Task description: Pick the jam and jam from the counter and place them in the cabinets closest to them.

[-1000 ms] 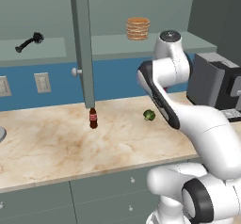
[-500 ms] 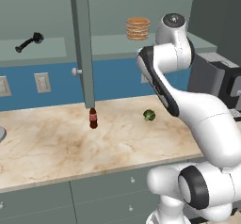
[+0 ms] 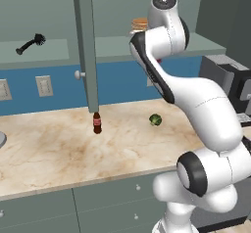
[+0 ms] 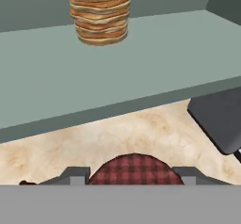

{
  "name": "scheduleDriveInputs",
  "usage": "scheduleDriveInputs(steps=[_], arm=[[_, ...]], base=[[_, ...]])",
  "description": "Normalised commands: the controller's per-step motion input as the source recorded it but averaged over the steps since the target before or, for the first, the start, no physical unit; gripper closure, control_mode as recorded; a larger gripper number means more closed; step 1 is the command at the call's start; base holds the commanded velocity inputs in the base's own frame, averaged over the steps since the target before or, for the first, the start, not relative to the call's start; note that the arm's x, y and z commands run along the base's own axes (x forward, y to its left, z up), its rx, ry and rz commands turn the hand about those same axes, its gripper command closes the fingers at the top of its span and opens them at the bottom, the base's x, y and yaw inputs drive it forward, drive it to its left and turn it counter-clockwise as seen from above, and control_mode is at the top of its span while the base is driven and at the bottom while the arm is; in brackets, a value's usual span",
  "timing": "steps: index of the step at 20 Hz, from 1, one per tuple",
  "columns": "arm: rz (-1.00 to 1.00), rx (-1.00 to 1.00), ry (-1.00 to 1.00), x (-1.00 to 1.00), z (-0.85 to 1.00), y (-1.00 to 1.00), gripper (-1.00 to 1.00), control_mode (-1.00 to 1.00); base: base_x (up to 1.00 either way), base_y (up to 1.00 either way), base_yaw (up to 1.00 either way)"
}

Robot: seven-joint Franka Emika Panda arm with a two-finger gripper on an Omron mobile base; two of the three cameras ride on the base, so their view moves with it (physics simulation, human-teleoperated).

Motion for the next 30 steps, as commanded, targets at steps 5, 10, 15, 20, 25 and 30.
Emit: scheduleDriveInputs(steps=[5, 10, 15, 20, 25, 30], arm=[[-0.04, 0.01, -0.03, 0.26, 0.25, 0.18, 1.0, -1.0], [-0.01, 0.0, 0.0, 0.23, 0.24, 0.06, 1.0, -1.0], [0.0, 0.0, -0.01, 0.02, 0.03, 0.0, 1.0, -1.0], [0.02, 0.0, 0.0, 0.01, 0.0, 0.0, 1.0, -1.0], [0.01, 0.0, 0.0, 0.02, 0.0, 0.0, 1.0, -1.0], [0.0, 0.0, 0.0, 0.03, -0.04, 0.0, 1.0, -1.0]], base=[[0.0, 0.0, 0.0], [0.0, 0.0, 0.0], [0.0, 0.0, 0.0], [0.0, 0.0, 0.0], [0.0, 0.0, 0.0], [0.0, 0.0, 0.0]])
